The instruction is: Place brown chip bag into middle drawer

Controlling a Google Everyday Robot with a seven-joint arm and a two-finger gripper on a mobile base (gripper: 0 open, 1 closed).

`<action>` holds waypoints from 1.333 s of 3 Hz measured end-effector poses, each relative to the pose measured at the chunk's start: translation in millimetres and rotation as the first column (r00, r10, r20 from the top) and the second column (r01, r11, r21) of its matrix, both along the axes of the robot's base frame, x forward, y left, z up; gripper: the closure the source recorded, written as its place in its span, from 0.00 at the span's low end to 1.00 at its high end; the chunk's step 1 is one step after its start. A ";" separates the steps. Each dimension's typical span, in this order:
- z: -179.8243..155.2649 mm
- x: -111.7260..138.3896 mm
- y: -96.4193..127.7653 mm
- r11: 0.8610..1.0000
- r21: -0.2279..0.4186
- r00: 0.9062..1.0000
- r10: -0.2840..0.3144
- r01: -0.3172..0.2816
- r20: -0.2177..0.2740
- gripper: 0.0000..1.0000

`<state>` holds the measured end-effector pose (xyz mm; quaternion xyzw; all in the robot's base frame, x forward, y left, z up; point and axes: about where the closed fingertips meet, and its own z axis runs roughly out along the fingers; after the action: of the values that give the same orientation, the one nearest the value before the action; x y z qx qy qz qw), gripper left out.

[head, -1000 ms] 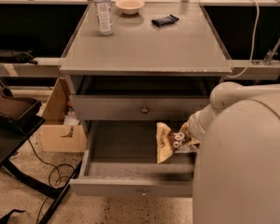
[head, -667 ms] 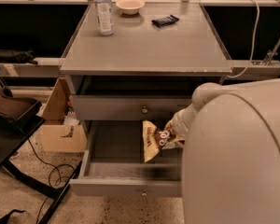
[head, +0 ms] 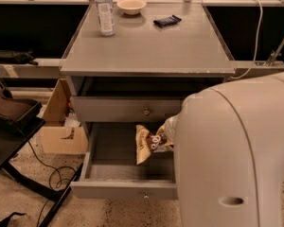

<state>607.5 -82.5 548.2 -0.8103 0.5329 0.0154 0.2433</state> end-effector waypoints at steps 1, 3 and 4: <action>-11.8 1.1 3.1 1.000 0.001 1.000 -0.001 0.001 -0.011 1.00; -11.8 1.1 3.2 1.000 0.001 1.000 -0.001 0.001 -0.011 0.57; -11.8 1.1 3.2 1.000 0.001 1.000 -0.001 0.001 -0.011 0.28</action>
Offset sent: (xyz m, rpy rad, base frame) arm 0.0011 0.0031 -0.0117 0.0012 0.0113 -0.0014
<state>608.5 -79.3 536.4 -0.8097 0.5348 0.0202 0.2407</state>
